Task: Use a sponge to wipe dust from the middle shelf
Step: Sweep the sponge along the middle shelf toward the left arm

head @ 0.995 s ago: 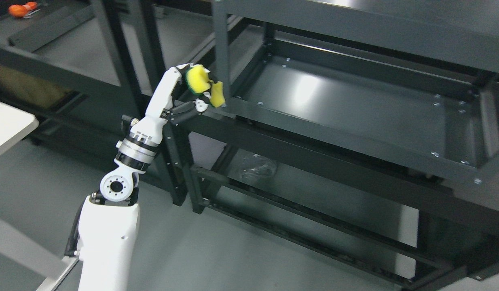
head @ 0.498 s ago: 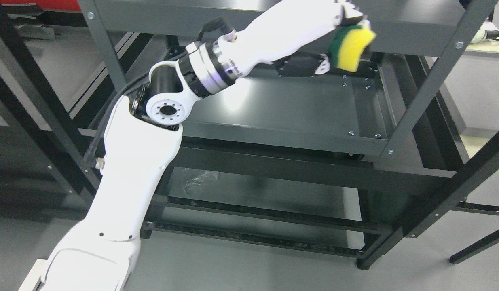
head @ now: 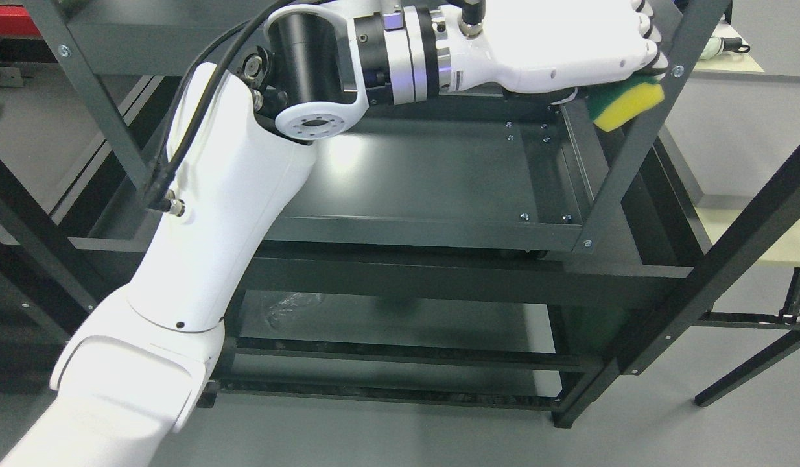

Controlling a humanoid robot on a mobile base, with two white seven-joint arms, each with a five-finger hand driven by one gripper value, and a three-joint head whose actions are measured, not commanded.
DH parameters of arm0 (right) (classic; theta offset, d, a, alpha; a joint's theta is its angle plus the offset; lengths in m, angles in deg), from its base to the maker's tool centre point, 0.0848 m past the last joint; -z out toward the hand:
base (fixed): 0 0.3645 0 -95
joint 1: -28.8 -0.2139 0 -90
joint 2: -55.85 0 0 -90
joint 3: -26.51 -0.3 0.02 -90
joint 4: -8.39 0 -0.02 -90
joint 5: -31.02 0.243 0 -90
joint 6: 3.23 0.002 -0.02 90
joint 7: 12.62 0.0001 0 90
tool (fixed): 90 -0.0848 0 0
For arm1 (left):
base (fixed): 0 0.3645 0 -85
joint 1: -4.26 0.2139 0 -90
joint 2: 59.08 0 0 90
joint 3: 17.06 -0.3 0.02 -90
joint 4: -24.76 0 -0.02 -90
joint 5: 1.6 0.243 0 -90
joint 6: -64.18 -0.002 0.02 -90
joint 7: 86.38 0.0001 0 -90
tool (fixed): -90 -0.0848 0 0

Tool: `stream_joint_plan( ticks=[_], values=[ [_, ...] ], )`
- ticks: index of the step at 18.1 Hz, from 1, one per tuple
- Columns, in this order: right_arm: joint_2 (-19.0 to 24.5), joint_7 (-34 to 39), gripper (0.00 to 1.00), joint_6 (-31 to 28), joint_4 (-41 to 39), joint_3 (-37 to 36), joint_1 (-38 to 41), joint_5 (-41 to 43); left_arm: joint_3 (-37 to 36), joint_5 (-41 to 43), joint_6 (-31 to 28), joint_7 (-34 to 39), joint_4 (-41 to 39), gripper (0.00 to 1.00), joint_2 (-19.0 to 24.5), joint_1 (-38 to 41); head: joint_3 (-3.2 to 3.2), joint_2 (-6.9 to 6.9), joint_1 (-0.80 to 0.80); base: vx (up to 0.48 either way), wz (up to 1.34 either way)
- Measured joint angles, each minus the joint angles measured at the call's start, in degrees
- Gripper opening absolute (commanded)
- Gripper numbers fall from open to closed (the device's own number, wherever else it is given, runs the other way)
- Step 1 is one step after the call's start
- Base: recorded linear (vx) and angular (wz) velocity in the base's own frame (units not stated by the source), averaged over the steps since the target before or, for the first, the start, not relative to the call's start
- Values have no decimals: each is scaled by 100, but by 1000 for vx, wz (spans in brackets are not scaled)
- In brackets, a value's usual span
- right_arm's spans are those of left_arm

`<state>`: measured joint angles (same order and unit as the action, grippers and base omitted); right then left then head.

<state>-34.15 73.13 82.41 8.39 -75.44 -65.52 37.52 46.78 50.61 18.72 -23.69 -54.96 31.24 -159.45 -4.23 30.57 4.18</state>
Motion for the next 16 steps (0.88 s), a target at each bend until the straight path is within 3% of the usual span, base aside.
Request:
stream_joint_plan(
  ticks=[8,16],
  values=[
    [0,0,100,0,0,0,1,0,798,326,47,-49,64,1,623,300,0,-1,0,7,0],
    [0,-9,100,0,0,0,1,0,1720,-1254,58,-118,-97,1,2399,1132,0,-1,0,0,0]
  ],
)
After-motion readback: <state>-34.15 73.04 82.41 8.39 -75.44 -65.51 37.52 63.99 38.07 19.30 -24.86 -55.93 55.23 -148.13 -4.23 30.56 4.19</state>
